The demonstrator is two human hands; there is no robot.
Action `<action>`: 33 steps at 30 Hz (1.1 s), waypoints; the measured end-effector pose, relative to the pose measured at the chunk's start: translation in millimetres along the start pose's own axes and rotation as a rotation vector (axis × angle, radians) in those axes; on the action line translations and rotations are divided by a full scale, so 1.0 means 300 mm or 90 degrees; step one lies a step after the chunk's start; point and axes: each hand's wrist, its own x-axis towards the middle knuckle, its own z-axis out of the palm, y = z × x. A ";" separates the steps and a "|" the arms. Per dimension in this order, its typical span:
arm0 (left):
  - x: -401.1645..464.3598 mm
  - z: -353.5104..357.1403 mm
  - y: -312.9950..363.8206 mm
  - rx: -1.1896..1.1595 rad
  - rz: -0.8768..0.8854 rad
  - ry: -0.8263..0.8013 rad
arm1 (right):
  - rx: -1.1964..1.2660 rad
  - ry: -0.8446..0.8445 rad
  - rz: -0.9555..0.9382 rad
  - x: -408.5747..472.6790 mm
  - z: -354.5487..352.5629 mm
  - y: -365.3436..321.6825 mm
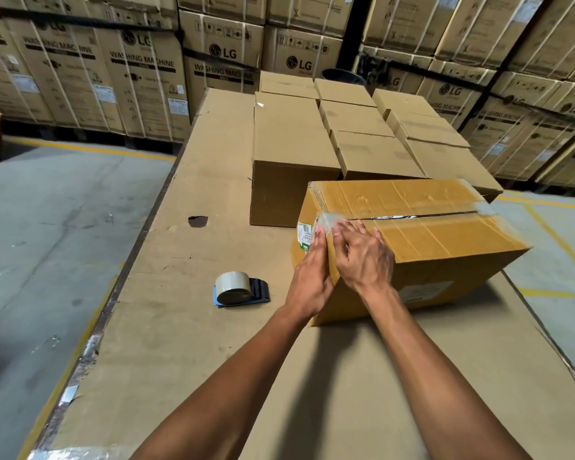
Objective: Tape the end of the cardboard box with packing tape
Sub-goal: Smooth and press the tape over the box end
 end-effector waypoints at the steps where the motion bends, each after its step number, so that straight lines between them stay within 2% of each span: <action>1: -0.008 -0.007 -0.017 0.019 -0.008 -0.020 | -0.005 0.002 0.018 -0.001 0.002 -0.003; 4: -0.012 -0.042 -0.043 0.067 -0.035 -0.070 | 0.001 0.011 0.069 0.000 0.005 -0.019; 6: 0.000 -0.067 -0.030 0.048 -0.051 -0.071 | 0.009 0.009 0.083 0.006 0.006 -0.041; 8: 0.007 -0.088 -0.010 0.008 -0.037 -0.037 | 0.029 0.003 0.084 0.021 0.006 -0.072; 11: 0.000 -0.108 0.007 -0.001 0.044 0.046 | 0.119 0.025 0.052 0.051 -0.003 -0.097; 13: -0.008 -0.120 0.012 0.081 0.105 0.076 | 0.158 0.047 -0.001 0.056 -0.010 -0.081; 15: -0.007 -0.125 0.030 0.208 0.184 0.090 | 0.122 0.073 -0.032 0.045 -0.010 -0.027; 17: 0.013 -0.123 0.057 0.327 0.257 0.075 | 0.052 0.094 -0.022 0.023 -0.008 0.056; 20: 0.062 -0.090 0.103 0.475 0.303 0.013 | -0.065 0.105 0.038 -0.036 0.002 0.193; 24: 0.109 -0.017 0.141 0.532 0.290 0.000 | -0.034 0.115 0.199 -0.071 0.016 0.307; 33: 0.193 -0.044 0.093 0.595 0.236 0.002 | 0.012 0.018 0.146 0.050 0.038 0.313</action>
